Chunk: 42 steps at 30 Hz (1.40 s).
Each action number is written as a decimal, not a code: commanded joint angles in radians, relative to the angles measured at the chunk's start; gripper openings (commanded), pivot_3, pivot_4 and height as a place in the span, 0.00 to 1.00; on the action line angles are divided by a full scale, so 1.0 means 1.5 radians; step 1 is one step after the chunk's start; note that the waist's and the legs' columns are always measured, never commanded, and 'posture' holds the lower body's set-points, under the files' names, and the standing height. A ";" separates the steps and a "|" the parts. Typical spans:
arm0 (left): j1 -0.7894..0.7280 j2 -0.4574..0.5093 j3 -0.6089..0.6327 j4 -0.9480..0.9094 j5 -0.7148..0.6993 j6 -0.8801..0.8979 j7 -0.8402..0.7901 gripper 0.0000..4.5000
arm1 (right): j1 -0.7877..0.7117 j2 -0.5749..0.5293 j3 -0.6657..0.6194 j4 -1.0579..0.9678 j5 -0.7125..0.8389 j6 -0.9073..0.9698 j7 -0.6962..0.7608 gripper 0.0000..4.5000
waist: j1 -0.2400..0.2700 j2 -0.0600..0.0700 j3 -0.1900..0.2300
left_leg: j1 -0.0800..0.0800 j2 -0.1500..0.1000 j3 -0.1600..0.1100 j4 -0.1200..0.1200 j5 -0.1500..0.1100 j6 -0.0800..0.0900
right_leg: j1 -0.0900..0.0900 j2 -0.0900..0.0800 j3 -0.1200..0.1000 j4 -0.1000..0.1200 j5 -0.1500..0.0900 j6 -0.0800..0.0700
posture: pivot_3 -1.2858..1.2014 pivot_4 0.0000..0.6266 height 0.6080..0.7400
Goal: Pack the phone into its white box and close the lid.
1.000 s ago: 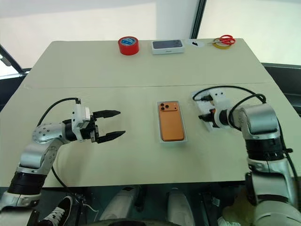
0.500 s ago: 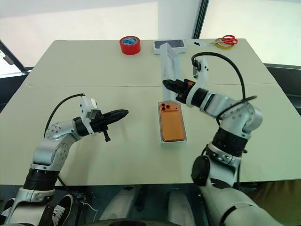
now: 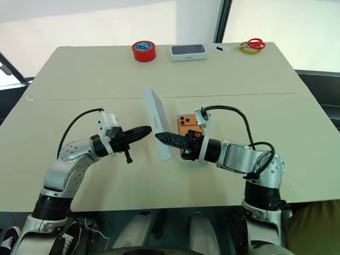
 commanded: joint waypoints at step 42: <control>-0.068 -0.165 -0.096 0.158 0.091 -0.116 0.031 0.00 | 0.090 -0.336 -0.017 0.113 -0.128 -0.123 0.172 0.52 | 0.011 0.000 -0.002 | 0.000 0.000 0.000 0.003 -0.001 0.001 | 0.002 0.000 -0.001 -0.001 0.000 0.000 | 0.52 0.24 0.97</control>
